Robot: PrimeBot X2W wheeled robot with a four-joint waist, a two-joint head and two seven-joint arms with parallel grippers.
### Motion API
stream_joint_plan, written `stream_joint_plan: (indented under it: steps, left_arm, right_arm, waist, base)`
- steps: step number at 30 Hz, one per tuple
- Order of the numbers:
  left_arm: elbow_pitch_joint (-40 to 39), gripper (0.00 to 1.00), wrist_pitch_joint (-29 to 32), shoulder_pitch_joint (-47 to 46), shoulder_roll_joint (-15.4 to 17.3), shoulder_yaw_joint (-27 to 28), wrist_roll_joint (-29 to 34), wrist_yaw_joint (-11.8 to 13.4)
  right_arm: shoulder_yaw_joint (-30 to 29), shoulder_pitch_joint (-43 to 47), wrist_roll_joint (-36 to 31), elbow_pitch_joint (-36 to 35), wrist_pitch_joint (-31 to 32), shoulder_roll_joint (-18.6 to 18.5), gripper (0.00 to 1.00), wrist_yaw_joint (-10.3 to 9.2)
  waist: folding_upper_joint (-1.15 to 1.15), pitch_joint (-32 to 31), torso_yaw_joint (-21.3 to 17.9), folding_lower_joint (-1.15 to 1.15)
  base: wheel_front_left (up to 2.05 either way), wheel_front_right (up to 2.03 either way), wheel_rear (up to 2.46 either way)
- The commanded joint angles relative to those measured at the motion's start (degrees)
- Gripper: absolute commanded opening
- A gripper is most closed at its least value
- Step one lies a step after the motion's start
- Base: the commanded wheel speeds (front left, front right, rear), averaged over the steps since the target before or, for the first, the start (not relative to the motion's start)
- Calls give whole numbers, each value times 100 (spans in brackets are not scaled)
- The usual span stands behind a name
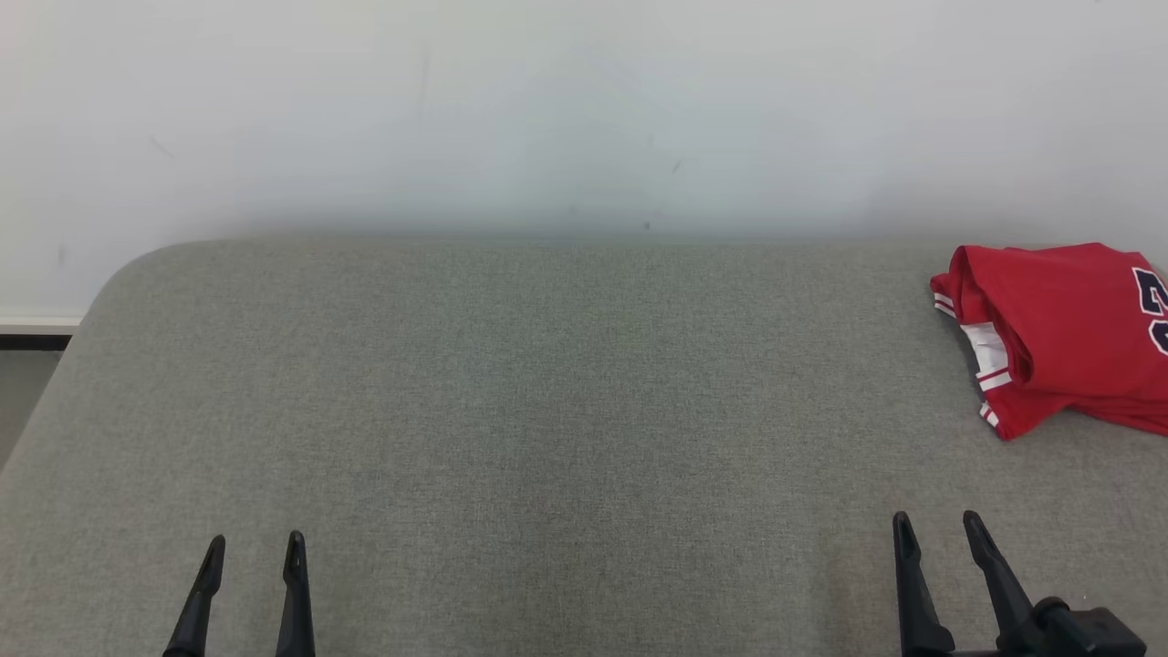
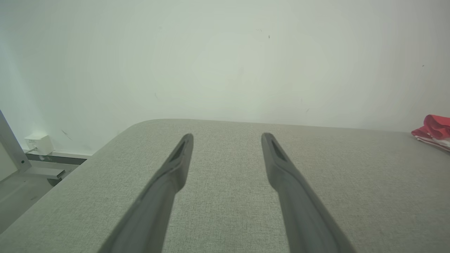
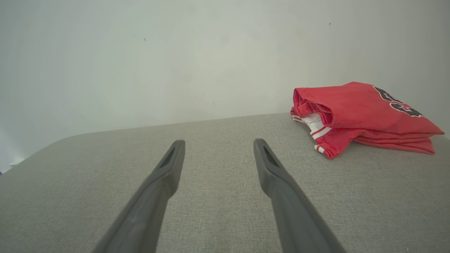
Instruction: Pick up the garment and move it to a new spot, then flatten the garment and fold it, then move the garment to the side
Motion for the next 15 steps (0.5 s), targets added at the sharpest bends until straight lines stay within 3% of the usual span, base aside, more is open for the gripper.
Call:
stream_joint_plan:
  steps: [1,10,11,15]
  left_arm:
    - [18,100,-15,63,-3,-7,-9,-22]
    - [142,100,-15,43,33,-35,-82,-49]
    - [151,0,1,21,15,-34,-36,-40]
    - [375,0,81,1,-33,-9,-223,-42]
  right_arm:
    - [12,115,-21,-77,17,17,100,-17]
    - [56,198,42,-165,92,28,100,-17]
    - [53,183,4,-143,74,14,0,0]
    - [68,214,204,29,90,13,0,0]
  waist:
    - [0,-25,1,1]
    - [0,-58,-21,1]
    - [0,-59,-21,1]
    - [0,-58,-26,1]
  base:
    - [0,0,0]
    - [0,0,0]
    - [0,0,0]
    - [0,0,0]
